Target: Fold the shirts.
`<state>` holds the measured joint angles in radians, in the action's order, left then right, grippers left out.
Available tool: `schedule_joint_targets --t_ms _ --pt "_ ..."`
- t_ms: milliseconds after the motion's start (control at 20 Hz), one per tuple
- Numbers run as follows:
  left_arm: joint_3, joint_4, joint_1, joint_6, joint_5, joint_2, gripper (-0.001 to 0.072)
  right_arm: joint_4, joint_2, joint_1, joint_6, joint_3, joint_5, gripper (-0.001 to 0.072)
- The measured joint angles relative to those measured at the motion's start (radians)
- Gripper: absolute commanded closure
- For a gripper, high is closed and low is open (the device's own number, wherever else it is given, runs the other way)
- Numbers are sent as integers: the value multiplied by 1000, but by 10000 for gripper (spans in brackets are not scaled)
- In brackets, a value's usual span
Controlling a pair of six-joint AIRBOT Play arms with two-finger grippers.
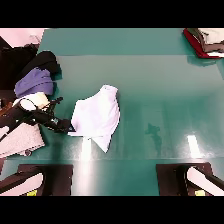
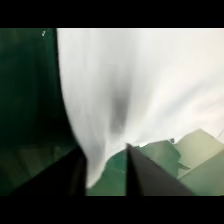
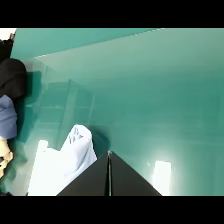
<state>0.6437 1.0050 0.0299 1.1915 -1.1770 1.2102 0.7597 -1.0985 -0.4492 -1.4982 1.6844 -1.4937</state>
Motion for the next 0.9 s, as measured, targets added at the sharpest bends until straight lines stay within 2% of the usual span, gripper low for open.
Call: schedule_joint_targets --t_ms 250,500,550,600,650,900 --pt "89 2 -25 11 -27 -12 686 5 4 23 0 -14 -18 692" --pt "379 -13 -31 32 -97 -135 685 96 47 190 0 -195 21 681" --pt "433 -13 -30 34 -106 -159 685 111 54 245 0 -256 48 498" --pt "485 -14 -30 39 -114 -180 685 123 59 303 0 -315 80 238" --pt "525 -16 -32 45 -122 -196 685 129 60 369 0 -380 122 119" --pt "620 -23 -32 64 -157 -237 685 127 -41 687 -1 -619 390 137"
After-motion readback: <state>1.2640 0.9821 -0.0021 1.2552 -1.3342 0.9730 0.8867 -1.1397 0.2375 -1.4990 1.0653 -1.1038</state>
